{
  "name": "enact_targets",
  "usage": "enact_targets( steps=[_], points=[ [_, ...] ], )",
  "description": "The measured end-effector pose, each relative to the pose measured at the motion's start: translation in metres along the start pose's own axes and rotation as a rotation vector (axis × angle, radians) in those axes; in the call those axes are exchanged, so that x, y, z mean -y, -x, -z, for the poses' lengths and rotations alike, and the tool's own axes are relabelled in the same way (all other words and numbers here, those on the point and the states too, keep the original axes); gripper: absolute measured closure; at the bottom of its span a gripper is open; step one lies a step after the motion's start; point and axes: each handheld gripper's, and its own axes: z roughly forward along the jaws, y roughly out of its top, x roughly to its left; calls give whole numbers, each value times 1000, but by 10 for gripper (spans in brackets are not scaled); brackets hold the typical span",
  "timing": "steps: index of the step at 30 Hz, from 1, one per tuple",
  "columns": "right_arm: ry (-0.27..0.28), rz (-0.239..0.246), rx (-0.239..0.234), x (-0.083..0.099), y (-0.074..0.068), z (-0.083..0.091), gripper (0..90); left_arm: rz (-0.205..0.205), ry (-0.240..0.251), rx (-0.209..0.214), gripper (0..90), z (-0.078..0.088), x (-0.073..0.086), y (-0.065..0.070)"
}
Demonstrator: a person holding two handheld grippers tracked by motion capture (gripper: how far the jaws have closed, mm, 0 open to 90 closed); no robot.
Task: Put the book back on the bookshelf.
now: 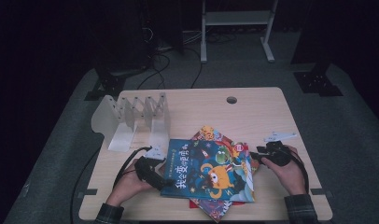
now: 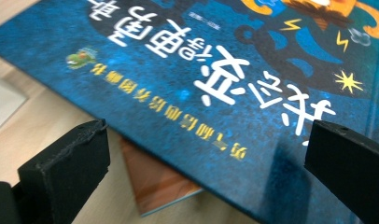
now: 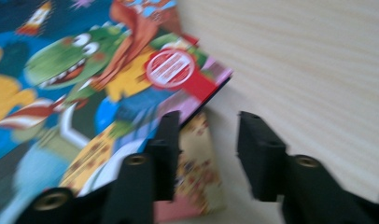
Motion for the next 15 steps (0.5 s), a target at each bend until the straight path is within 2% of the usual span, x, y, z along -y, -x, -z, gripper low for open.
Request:
enact_targets(
  steps=[4,6,8,11,15],
  points=[
    [-19,3,-39,6,-5,4,708,26,16,-19,0,5,5,-3],
    [-38,15,-54,6,-8,2,739,37,18,-23,0,6,8,-4],
    [-36,20,-85,7,-10,-1,778,39,15,-27,0,8,10,-4],
    [-40,37,-89,6,-12,-1,818,49,22,-30,0,11,15,-4],
    [-38,46,-113,5,-16,-3,816,73,38,-32,0,16,21,-5]
  ],
)
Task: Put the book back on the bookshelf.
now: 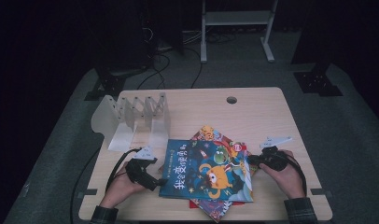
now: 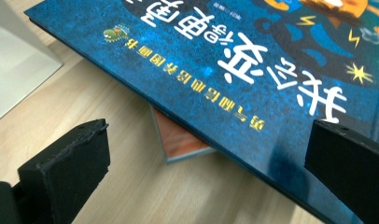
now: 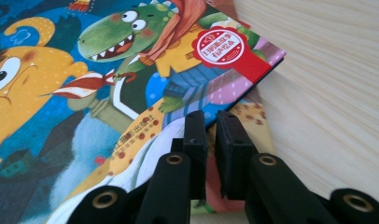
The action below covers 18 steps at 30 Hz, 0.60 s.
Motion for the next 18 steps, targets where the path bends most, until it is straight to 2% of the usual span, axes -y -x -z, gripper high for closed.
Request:
enact_targets(
  steps=[4,10,18],
  points=[
    [-1,13,-5,-3,-6,-4,803,13,10,0,0,5,4,-1],
    [-4,49,-19,-13,-21,-14,794,53,20,-24,0,18,19,-4],
    [-16,99,-48,-19,-39,-21,790,97,37,-17,0,25,32,-4]
  ],
)
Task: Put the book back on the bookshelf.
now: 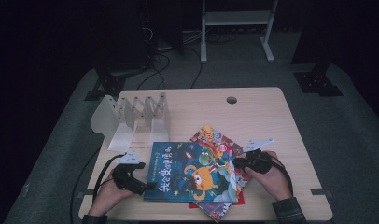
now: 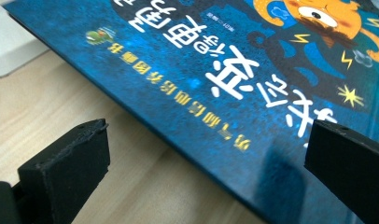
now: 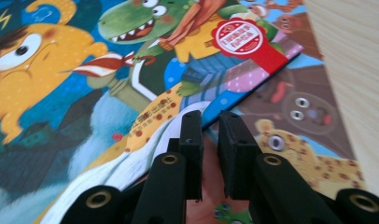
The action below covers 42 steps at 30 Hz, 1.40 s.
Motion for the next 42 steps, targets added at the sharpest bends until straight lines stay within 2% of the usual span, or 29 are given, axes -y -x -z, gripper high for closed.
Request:
enact_targets(
  steps=[3,7,8,9,10,11,14,17,18,19,21,22,32,35,38,40,42],
  points=[
    [0,20,-14,-1,-6,-2,788,10,-7,9,0,-3,2,-2],
    [1,31,-20,-2,-12,-3,787,56,12,38,0,-6,4,-8],
    [0,36,-18,-2,-12,-3,788,56,12,38,0,-6,4,-8],
    [1,34,-18,-2,-13,-3,787,81,20,61,0,-8,6,-11],
    [1,34,-19,-2,-13,-3,787,81,20,61,0,-8,6,-11],
    [1,41,-19,-1,-13,-2,787,108,19,94,0,-12,7,-14],
    [4,47,-20,0,-13,-2,787,117,21,115,0,-14,7,-15],
    [4,50,-18,0,-14,-2,788,137,9,162,0,-22,5,-14],
    [4,50,-18,0,-14,-2,788,137,9,162,0,-22,5,-14],
    [6,57,-21,0,-15,-2,789,153,11,176,0,-24,4,-16],
    [1,56,-28,1,-15,-1,797,156,10,187,0,-26,4,-16],
    [0,64,-33,1,-16,0,799,173,8,209,0,-29,4,-16],
    [-2,75,-46,2,-18,0,822,152,-25,206,0,-22,0,-13],
    [-1,76,-59,1,-20,-1,822,145,-13,193,0,-15,-3,-11],
    [-4,86,-78,0,-23,-3,822,139,16,173,0,0,-10,-7],
    [-2,91,-85,-1,-25,-4,821,139,21,169,0,3,-11,-7],
    [-4,100,-104,-3,-29,-6,821,134,39,155,0,15,-18,-4]
  ],
)
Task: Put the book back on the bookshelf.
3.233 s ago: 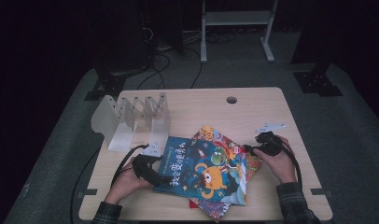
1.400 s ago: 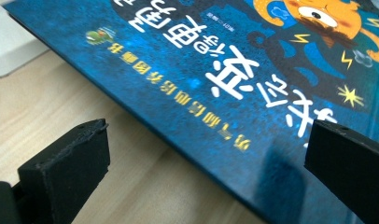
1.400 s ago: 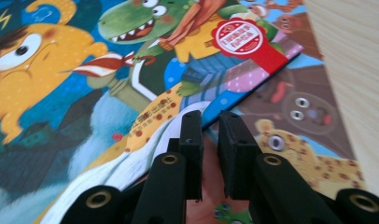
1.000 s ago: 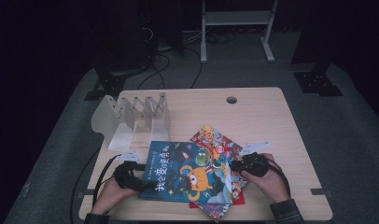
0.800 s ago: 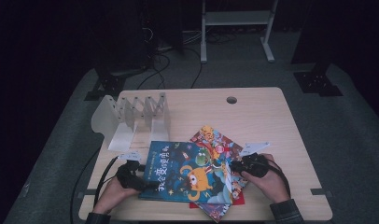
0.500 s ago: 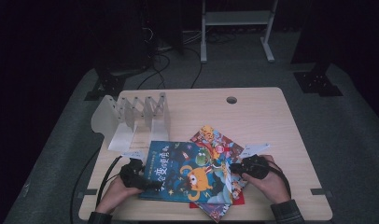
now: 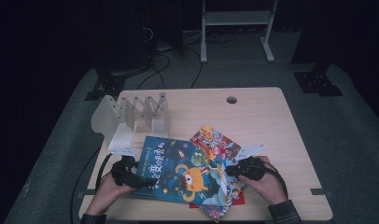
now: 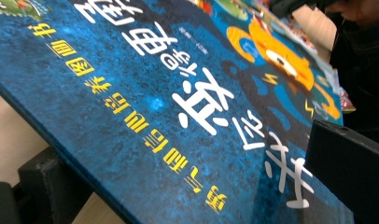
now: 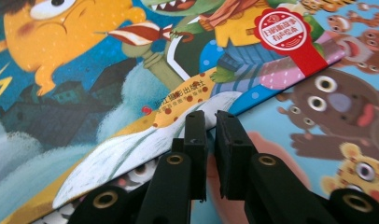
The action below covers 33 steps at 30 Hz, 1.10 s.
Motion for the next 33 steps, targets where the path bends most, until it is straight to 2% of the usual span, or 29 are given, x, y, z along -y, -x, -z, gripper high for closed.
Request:
enact_targets(
  steps=[3,5,10,11,18,22,24,25,26,27,29,31,33],
  points=[
    [-3,8,-8,-1,-2,-1,821,-9,7,-4,0,6,-4,4],
    [-9,17,-21,-4,-6,-3,820,-32,18,-10,0,17,-15,12],
    [-12,29,-35,-6,-8,-5,820,-60,17,-30,16,26,-29,21],
    [-17,30,-41,-6,-9,-5,820,-80,14,-35,27,31,-38,24],
    [-17,35,-54,-7,-11,-6,819,-89,2,-30,73,41,-62,34],
    [-19,35,-60,-7,-13,-6,820,-80,-11,-31,164,45,-72,34],
    [-19,39,-58,-7,-14,-6,821,-108,-14,-53,276,51,-81,35],
    [-20,36,-59,-7,-14,-6,821,-117,-4,-39,340,53,-84,35],
    [-20,36,-60,-6,-14,-5,821,-121,1,-27,367,54,-88,35],
    [-19,36,-62,-6,-14,-6,821,-121,1,-27,382,54,-88,35],
    [-20,39,-70,-7,-15,-6,823,-136,4,-17,408,55,-99,36],
    [-19,42,-77,-7,-16,-6,823,-134,4,-16,434,55,-103,36],
    [-16,47,-84,-7,-18,-7,823,-140,3,-19,459,55,-114,36]
  ],
)
